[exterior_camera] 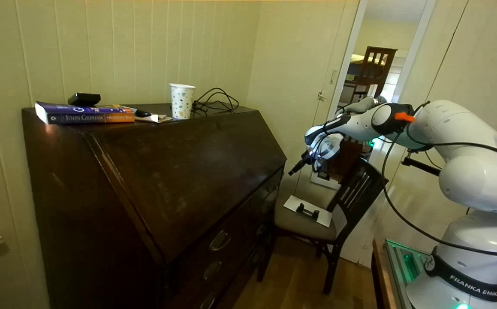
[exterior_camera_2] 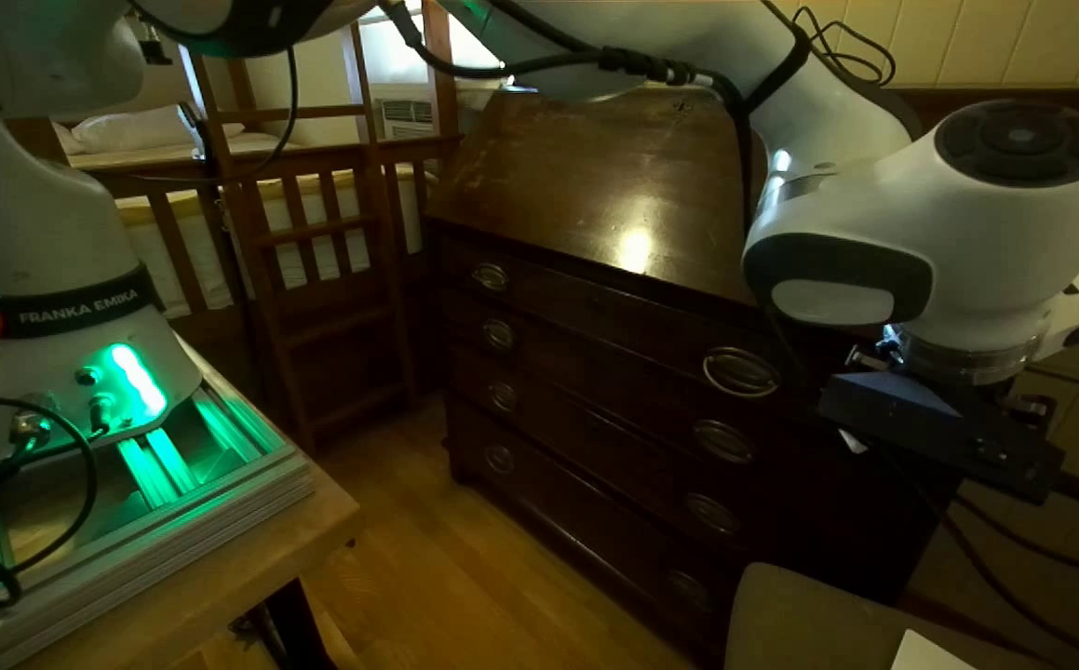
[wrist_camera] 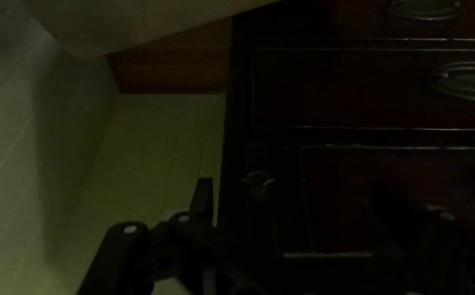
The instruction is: Pull out the right board
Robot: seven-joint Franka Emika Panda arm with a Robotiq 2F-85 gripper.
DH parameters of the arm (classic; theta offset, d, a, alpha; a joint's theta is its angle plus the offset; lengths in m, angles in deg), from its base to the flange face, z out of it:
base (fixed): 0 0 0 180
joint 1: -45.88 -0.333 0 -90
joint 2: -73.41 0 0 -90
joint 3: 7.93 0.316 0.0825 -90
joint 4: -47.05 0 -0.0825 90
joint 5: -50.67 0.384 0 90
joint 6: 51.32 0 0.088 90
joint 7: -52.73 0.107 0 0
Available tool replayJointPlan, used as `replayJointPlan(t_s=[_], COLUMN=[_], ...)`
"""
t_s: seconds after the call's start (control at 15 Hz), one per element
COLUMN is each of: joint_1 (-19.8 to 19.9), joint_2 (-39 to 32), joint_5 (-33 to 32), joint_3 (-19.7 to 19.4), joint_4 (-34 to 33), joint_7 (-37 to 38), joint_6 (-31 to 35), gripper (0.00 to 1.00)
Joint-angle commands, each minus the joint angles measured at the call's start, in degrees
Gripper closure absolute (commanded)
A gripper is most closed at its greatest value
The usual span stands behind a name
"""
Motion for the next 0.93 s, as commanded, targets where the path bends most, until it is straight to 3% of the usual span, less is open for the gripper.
replayJointPlan(t_s=[0.0,0.07,0.87], joint_1=[0.76,0.35,0.26], joint_2=[-2.34,-0.57,-3.45], joint_5=[-0.76,-0.1,-0.29], joint_3=[0.83,0.11,0.85], joint_4=[-4.82,-1.35,-4.76], joint_7=[-3.48,-1.81,-4.59], joint_6=[-2.69,-0.76,-0.64], gripper=[0.0,0.0,0.0])
